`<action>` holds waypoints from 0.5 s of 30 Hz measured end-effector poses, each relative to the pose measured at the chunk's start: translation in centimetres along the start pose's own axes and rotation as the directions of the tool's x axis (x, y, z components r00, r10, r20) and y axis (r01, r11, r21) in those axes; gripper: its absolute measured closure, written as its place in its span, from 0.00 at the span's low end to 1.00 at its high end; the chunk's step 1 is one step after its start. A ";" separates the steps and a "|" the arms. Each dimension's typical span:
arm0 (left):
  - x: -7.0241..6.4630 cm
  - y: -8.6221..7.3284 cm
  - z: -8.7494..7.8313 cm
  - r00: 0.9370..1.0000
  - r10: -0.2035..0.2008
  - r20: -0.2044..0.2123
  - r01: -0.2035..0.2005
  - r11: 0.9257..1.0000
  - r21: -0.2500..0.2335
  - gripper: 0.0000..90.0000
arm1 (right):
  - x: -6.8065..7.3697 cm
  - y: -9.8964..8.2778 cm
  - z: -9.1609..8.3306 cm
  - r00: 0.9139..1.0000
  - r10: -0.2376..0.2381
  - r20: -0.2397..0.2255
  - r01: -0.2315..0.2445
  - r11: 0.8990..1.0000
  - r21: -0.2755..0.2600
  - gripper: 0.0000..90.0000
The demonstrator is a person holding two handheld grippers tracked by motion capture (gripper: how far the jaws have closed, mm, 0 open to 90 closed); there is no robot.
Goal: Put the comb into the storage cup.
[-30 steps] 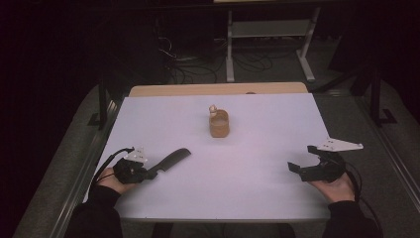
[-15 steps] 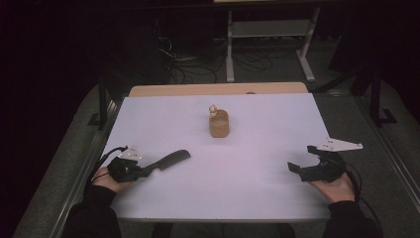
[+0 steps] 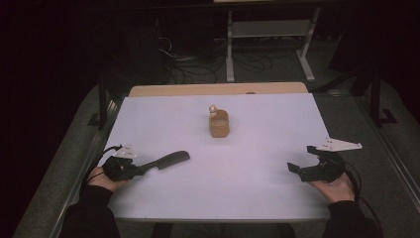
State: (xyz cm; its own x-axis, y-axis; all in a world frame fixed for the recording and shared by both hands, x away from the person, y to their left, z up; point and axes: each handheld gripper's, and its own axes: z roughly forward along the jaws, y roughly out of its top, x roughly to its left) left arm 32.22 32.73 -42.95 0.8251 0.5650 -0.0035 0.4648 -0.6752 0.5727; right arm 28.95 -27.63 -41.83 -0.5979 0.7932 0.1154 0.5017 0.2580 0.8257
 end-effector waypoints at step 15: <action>0.6 0.3 -2.6 1.000 0.024 -0.014 -0.024 0.999 -0.048 1.00 | -0.1 -0.1 0.0 1.000 0.004 -0.002 -0.004 1.000 0.002 0.00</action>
State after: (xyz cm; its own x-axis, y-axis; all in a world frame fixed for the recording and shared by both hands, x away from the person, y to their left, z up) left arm 32.03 34.12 -40.71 0.8313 0.5554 0.0218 0.4286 -0.6655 0.6111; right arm 29.02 -27.73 -41.91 -0.5970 0.7932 0.1201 0.5052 0.2555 0.8243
